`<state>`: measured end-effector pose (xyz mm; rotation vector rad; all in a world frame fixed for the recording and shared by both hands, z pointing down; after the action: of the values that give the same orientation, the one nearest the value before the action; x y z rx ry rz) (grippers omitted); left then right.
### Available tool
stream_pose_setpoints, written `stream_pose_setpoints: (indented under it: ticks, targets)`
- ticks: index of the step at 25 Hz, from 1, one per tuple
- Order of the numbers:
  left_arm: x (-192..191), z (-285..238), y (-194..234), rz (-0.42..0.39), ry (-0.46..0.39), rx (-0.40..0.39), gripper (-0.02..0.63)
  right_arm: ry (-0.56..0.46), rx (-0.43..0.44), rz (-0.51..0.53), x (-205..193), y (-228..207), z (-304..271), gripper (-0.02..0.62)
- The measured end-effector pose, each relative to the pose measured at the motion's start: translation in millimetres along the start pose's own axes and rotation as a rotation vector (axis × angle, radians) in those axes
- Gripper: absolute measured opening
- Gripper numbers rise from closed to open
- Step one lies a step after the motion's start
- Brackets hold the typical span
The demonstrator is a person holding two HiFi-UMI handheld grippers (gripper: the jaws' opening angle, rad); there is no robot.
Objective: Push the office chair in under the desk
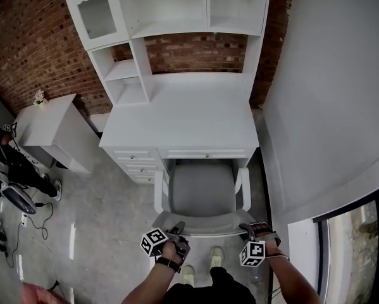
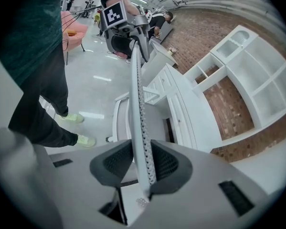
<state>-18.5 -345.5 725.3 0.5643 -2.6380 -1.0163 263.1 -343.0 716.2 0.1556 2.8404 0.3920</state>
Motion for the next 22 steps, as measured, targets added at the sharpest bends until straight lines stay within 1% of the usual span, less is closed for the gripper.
stream_pose_setpoints:
  ticks: [4,7,16,22]
  targets:
    - [2.3,-14.3,-15.7,0.013,0.006,-0.009,0.118,0.001,0.035,-0.004,-8.6,-22.2,-1.5,0.102]
    - [9.6,-19.8,-24.3,0.027,0.001,-0.014,0.114,-0.004,0.05,0.003,-7.7,-34.2,-3.5,0.1]
    - [32.6,-32.8,-37.9,0.035,-0.007,-0.034,0.107,-0.026,0.039,0.007,0.3,-55.1,-15.3,0.099]
    - [32.1,-41.3,-43.3,0.039,0.002,-0.038,0.107,-0.02,0.046,0.0,-5.2,-63.4,-15.6,0.1]
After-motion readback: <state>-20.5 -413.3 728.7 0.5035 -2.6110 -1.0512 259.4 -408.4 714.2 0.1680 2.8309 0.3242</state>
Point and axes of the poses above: the fingertips, and each gripper's own axes: z backward along the fingers, y to its left, x out of its top, the point moved 5 cm from there along z, backward along the fingers, and after that the axes turned 15 degrees about x, right-handed, at the moved point
